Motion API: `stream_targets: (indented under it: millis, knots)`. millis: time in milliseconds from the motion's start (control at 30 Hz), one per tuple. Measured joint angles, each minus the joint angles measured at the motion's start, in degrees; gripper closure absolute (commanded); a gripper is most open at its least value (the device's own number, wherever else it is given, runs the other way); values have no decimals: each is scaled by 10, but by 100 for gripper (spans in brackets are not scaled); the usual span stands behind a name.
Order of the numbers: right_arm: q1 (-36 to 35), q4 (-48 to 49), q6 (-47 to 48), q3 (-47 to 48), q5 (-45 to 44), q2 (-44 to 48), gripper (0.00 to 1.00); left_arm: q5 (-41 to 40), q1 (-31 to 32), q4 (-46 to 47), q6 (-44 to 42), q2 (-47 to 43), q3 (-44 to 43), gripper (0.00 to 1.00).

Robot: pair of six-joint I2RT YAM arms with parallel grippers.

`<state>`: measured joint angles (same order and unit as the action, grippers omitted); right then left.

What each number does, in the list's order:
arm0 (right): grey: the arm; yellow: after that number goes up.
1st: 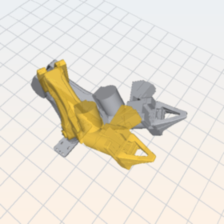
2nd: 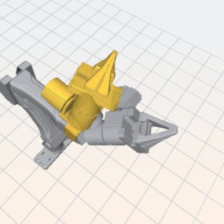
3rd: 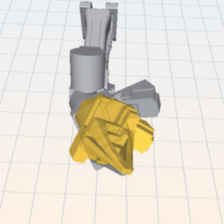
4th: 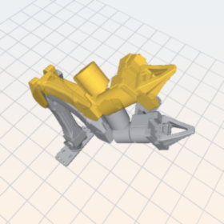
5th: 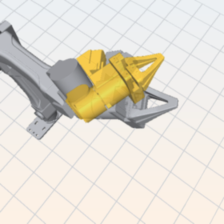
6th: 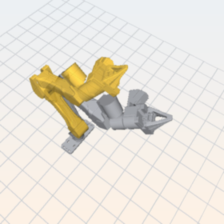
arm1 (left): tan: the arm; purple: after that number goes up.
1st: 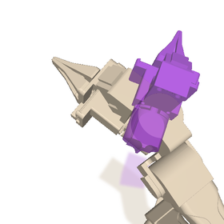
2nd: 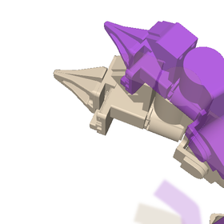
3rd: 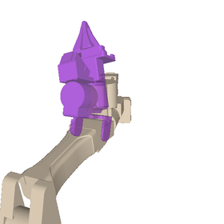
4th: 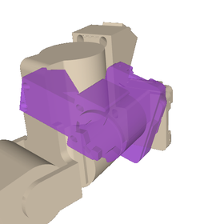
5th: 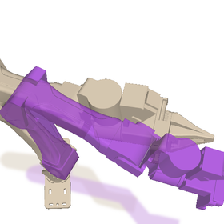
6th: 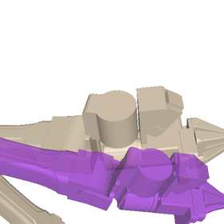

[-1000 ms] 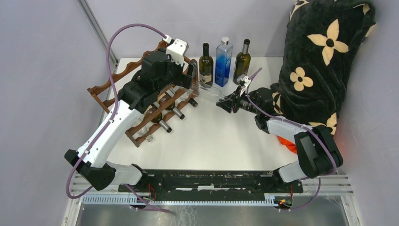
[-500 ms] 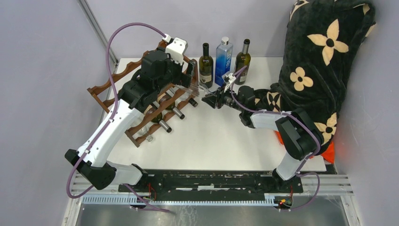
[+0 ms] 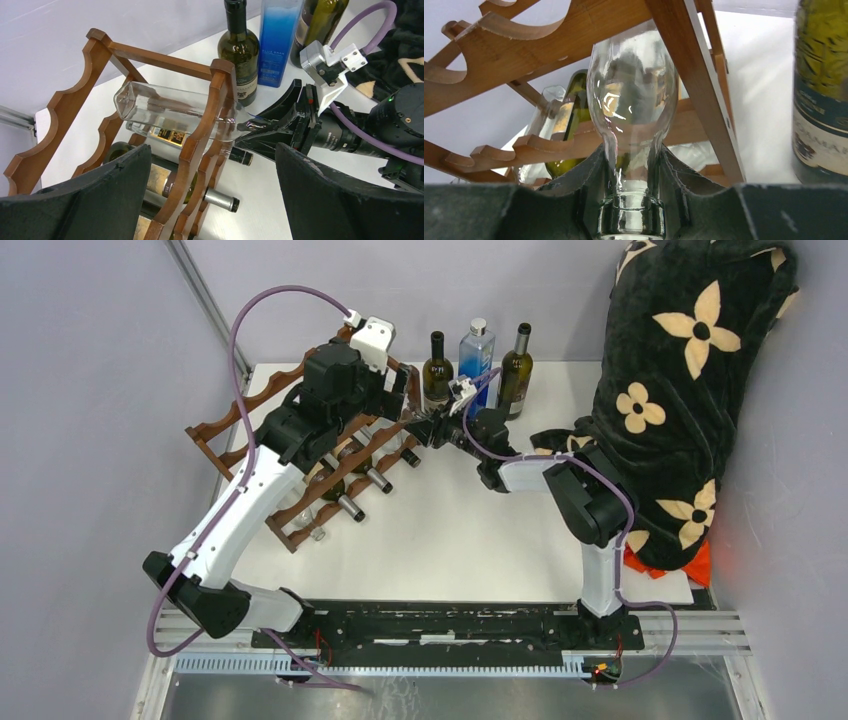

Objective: Put the wine bottle on the wine rack
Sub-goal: Place the wine bottle in the wine rack.

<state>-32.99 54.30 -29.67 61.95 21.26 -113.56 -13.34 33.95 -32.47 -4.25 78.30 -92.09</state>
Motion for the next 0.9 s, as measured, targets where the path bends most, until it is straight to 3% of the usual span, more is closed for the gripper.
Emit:
stream_targets:
  millis: [333,600,900]
  knots:
    - [-25,13,-24,88,-36,-82,100,-2,-28,0,0,13,0,3]
    - [-38,-22,-21,145,-70,-106,92,6,-50,0,0,24,-1,3]
    - [-59,-65,2,177,-98,-116,70,28,-66,0,-1,33,-7,3]
